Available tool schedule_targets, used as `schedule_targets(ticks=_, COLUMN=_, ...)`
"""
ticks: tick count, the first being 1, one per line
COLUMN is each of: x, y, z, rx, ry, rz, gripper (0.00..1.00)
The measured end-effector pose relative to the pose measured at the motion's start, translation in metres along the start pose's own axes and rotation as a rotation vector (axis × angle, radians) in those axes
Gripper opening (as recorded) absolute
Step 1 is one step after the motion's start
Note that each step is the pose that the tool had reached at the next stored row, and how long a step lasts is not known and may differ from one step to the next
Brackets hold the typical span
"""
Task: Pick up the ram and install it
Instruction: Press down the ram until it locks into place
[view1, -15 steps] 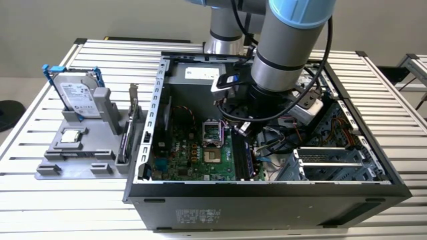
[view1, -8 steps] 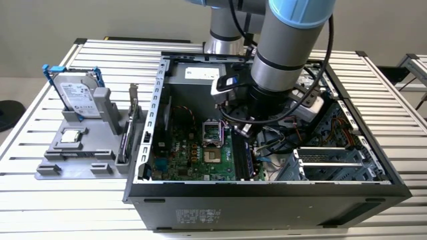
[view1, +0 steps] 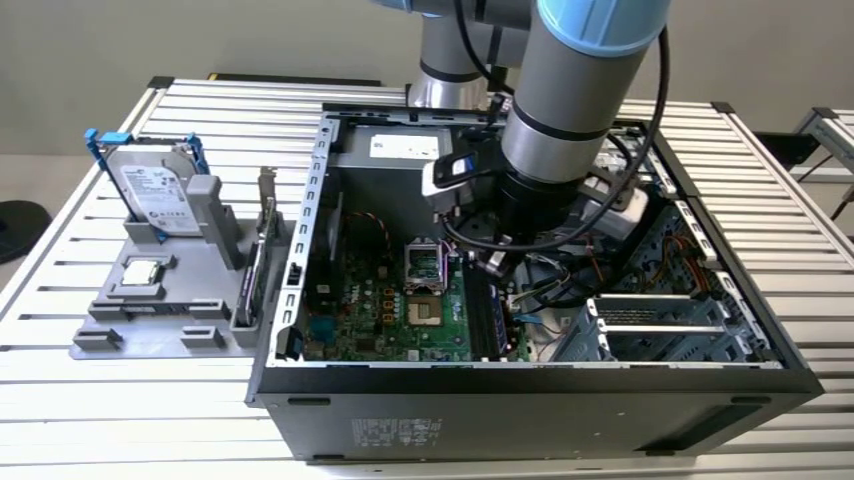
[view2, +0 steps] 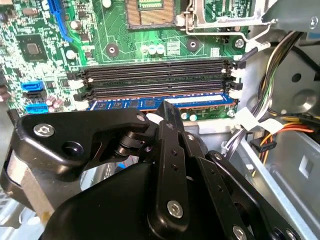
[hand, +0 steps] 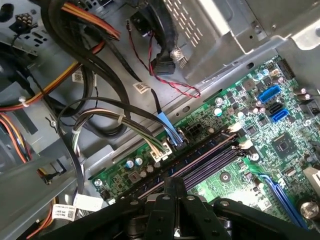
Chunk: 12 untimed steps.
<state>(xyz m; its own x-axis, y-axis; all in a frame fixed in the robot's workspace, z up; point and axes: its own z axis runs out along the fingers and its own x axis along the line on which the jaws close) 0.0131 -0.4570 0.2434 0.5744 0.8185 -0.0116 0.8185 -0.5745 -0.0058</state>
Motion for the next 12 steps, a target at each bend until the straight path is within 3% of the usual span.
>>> schedule_targets(ticks=12, x=0.0001, y=-0.0003, z=0.0001, rx=-0.001, ry=-0.0005, rz=-0.09, gripper=0.0)
